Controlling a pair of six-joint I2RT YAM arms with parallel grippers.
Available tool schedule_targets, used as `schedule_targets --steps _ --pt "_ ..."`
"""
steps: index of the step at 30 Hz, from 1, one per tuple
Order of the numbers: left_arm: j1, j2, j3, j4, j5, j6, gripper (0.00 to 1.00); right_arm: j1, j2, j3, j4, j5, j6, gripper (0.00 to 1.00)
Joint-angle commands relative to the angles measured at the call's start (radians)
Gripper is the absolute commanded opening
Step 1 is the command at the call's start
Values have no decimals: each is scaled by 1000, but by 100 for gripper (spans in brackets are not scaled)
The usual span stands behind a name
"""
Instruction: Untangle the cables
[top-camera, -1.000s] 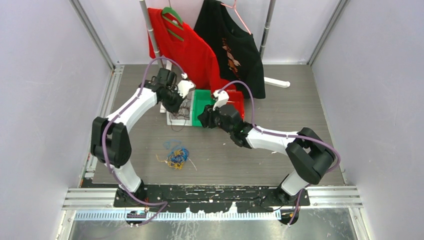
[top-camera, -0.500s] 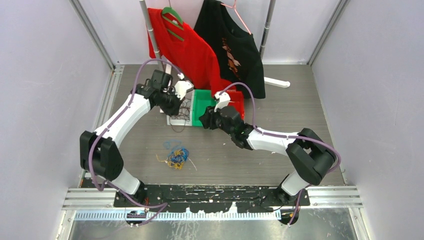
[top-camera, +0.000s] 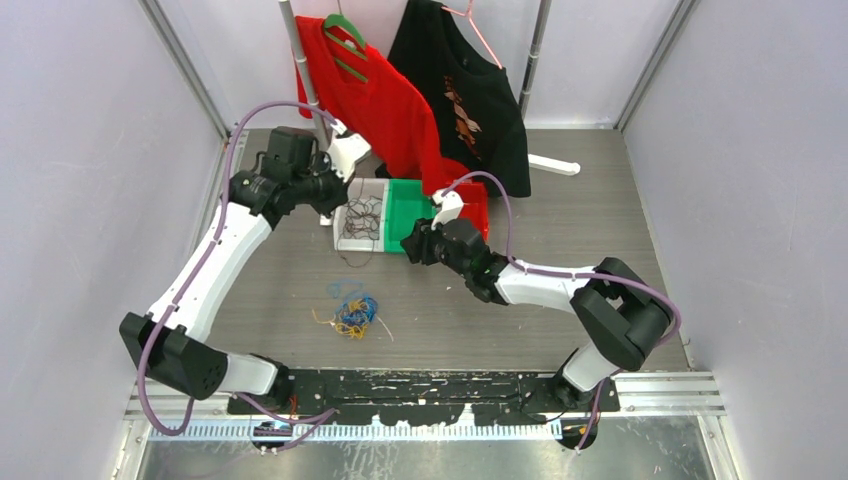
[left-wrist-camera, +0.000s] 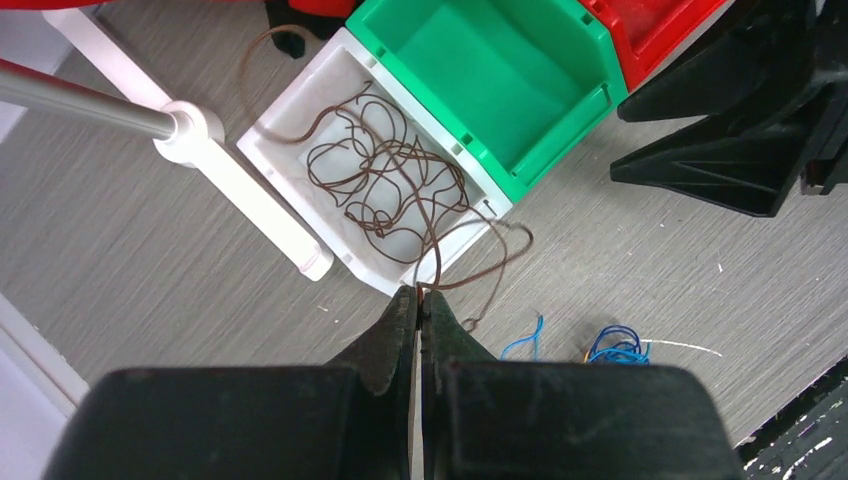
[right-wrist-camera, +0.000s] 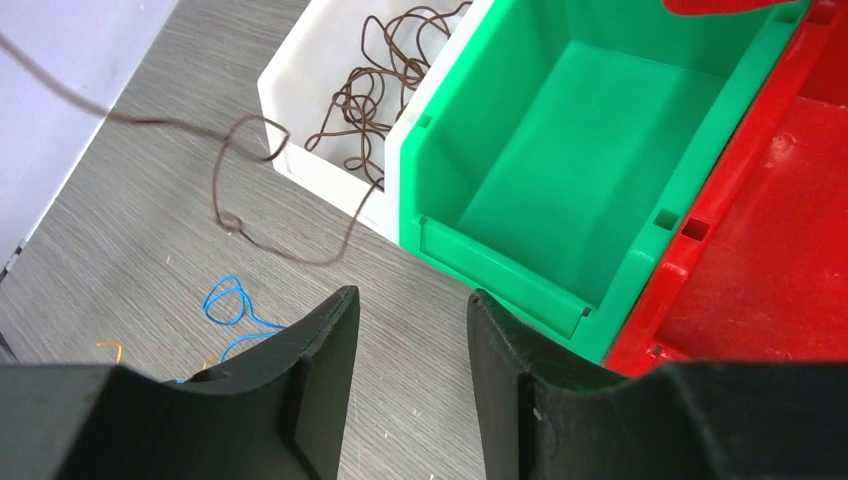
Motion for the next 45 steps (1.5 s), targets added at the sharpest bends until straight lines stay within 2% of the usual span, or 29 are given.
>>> schedule_targets --steps 1,7,16,20,26,30,35,39,41,43,45 --pt "-4 36 4 8 -22 13 0 8 -73 0 60 25 12 49" --pt "-5 134 -13 88 -81 66 0 8 -89 -7 53 40 8 50" --pt "-4 375 126 159 -166 190 0 8 -86 2 52 59 3 49" --pt "-4 461 165 245 -204 225 0 8 -80 5 63 60 -5 49" --pt "-4 520 119 390 -217 260 0 8 -66 -22 144 22 -34 51" --pt "-4 538 62 506 -217 299 0 12 -52 -5 154 -60 -60 55" --pt "-5 573 49 512 -197 309 0 21 -13 58 58 -165 -118 59" --pt "-4 590 30 485 -171 290 0 44 16 72 31 -163 -122 59" --pt "-4 591 32 453 -152 277 9 69 42 87 14 -154 -137 59" --pt "-3 581 52 398 -123 259 30 87 67 104 -2 -149 -147 59" --pt "7 563 90 322 -73 239 43 94 86 119 -4 -153 -149 59"
